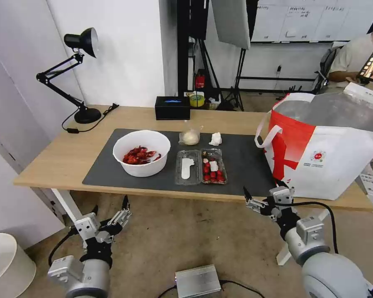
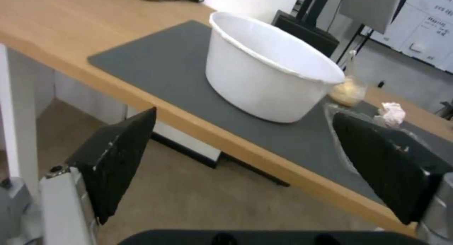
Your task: Pick up the trash from the table and place it into the takeout bag.
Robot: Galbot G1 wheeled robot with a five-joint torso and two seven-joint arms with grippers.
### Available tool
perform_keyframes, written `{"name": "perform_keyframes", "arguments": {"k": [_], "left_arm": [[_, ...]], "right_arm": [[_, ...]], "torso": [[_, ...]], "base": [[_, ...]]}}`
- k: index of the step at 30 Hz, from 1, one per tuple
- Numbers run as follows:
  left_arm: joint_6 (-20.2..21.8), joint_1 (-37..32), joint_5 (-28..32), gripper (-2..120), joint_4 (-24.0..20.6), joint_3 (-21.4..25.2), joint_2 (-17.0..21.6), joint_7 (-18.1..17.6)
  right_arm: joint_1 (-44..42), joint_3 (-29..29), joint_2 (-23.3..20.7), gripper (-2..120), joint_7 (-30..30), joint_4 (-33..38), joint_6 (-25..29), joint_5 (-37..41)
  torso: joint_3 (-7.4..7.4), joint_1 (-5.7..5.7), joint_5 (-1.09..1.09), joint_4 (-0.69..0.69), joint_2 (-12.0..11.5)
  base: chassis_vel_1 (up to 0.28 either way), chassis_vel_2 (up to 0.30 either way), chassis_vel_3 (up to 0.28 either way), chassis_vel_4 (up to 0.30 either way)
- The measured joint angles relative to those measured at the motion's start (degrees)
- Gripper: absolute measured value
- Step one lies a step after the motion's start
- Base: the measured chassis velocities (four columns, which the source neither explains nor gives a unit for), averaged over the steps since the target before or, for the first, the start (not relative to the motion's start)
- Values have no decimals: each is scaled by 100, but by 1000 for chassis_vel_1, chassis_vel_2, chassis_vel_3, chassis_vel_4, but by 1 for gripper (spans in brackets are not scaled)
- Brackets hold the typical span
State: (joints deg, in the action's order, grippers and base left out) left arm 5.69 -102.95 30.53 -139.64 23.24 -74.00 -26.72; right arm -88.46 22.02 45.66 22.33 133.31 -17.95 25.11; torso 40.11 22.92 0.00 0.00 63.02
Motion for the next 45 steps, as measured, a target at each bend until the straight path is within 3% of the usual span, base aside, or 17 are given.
{"name": "perform_keyframes", "arguments": {"k": [10,27,35,45], "left_arm": [[174,21,433,100,-144,-133,-4,-130],[495,148,1709,100,-367,-220,-12,-507],[714,433,2956,100,-368,-181,-43,-857],[773,804,3906,100,-368,-118,-14,-967]], "right_arm": [[92,-98,21,100,-2,-70,13,-2],[129,-163,66,100,69,-111,20,-15],[107,-160,96,100,79,-111,20,-14],[89,-159,148,100,79,-122,20,-13]], "torso": [[0,0,0,0,0],[0,0,0,0,0],[0,0,0,0,0],[0,0,0,0,0]], "base": [[0,0,0,0],[0,0,0,0],[0,0,0,0],[0,0,0,0]]}}
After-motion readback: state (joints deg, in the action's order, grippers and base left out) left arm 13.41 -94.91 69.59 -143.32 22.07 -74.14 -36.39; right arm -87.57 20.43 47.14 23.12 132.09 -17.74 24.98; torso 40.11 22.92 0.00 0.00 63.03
